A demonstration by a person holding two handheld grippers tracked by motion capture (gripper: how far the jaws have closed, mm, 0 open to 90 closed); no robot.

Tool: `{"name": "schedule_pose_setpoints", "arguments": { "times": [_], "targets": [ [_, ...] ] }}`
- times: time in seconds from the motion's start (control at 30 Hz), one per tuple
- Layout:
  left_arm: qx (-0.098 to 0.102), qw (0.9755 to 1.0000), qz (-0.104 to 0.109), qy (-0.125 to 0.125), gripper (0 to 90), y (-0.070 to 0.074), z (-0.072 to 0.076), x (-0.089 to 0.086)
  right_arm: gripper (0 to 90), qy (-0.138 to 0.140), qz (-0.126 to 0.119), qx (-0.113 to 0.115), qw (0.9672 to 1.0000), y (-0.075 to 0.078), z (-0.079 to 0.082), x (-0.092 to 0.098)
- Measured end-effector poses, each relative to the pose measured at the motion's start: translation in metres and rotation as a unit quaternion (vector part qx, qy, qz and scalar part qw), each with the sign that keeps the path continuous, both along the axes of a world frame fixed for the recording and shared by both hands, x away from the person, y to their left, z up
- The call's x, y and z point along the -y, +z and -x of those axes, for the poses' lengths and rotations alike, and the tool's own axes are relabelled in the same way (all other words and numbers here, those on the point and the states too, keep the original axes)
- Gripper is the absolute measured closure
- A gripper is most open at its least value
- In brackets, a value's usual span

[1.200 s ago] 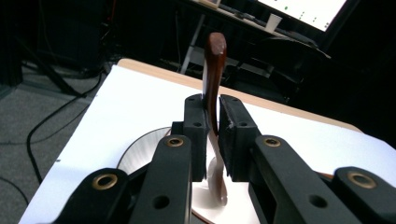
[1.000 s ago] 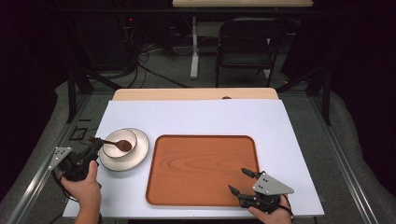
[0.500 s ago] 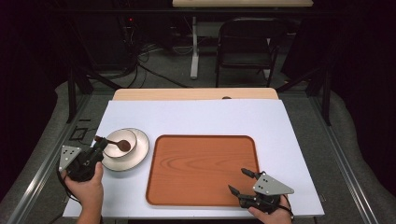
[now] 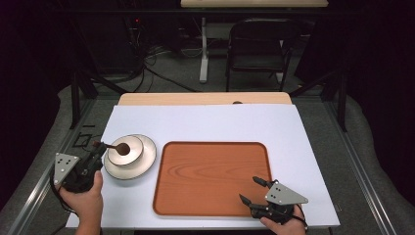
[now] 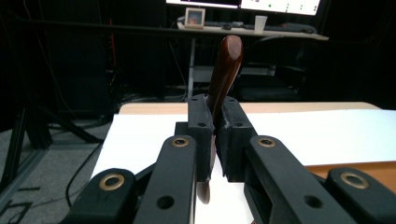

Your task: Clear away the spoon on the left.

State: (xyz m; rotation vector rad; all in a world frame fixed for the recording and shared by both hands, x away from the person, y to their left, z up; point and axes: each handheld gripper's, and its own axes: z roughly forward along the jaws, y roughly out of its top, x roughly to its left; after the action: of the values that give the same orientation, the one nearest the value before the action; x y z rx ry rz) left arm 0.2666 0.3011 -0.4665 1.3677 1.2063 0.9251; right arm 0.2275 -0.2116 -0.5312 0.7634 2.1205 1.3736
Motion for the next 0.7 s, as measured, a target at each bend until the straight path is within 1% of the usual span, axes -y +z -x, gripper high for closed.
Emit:
{"name": "schedule_pose_setpoints", "arguments": {
  "times": [0.1,0.13,0.17,0.27,0.33,0.4,0.43,0.47,0.5,0.53,0.57,0.6,0.67,0.7],
  "targets": [
    [0.008,1.0000,0.004,-0.002,84.7,0.007,0.005,0.000,29.2,0.000,-0.001,0.001,1.0000,0.000,0.000,0.000],
    [0.008,1.0000,0.004,-0.002,84.7,0.007,0.005,0.000,29.2,0.000,-0.001,0.001,1.0000,0.000,0.000,0.000],
    [0.012,0.9999,0.006,-0.006,84.8,0.012,0.009,-0.001,29.3,0.000,-0.001,0.001,1.0000,0.000,0.000,0.001],
    [0.014,0.9997,0.012,-0.014,84.7,0.018,0.015,-0.002,29.2,0.000,-0.001,0.001,1.0000,0.000,0.000,0.000],
    [0.014,0.9997,0.013,-0.016,84.7,0.020,0.016,-0.002,29.2,0.000,-0.001,0.001,1.0000,0.000,0.000,0.000],
    [0.016,0.9994,0.016,-0.025,84.7,0.025,0.020,-0.001,29.3,0.000,-0.001,0.002,1.0000,0.001,0.000,0.000],
    [0.016,0.9994,0.016,-0.025,84.8,0.025,0.020,-0.001,29.3,0.000,-0.001,0.002,1.0000,0.001,0.000,0.000],
    [0.016,0.9992,0.019,-0.029,84.8,0.026,0.021,0.000,29.3,0.000,-0.001,0.002,1.0000,0.000,0.000,0.001],
    [0.015,0.9988,0.026,-0.040,84.7,0.029,0.023,0.001,29.3,0.000,-0.001,0.002,1.0000,0.000,0.000,0.001],
    [0.015,0.9988,0.026,-0.040,84.7,0.029,0.023,0.001,29.3,0.000,-0.001,0.002,1.0000,0.000,0.000,0.001],
    [0.012,0.9982,0.029,-0.050,84.7,0.031,0.024,0.003,29.3,0.000,-0.001,0.002,1.0000,0.001,0.000,0.001],
    [0.014,0.9980,0.029,-0.054,84.7,0.033,0.025,0.004,29.3,0.000,-0.001,0.002,1.0000,0.001,0.000,0.001],
    [0.005,0.9974,0.025,-0.067,84.7,0.037,0.026,0.008,29.3,0.000,-0.001,0.002,1.0000,0.001,0.000,0.001],
    [0.005,0.9974,0.025,-0.067,84.8,0.037,0.026,0.008,29.3,0.000,-0.001,0.002,1.0000,0.001,0.000,0.001]
  ]
}}
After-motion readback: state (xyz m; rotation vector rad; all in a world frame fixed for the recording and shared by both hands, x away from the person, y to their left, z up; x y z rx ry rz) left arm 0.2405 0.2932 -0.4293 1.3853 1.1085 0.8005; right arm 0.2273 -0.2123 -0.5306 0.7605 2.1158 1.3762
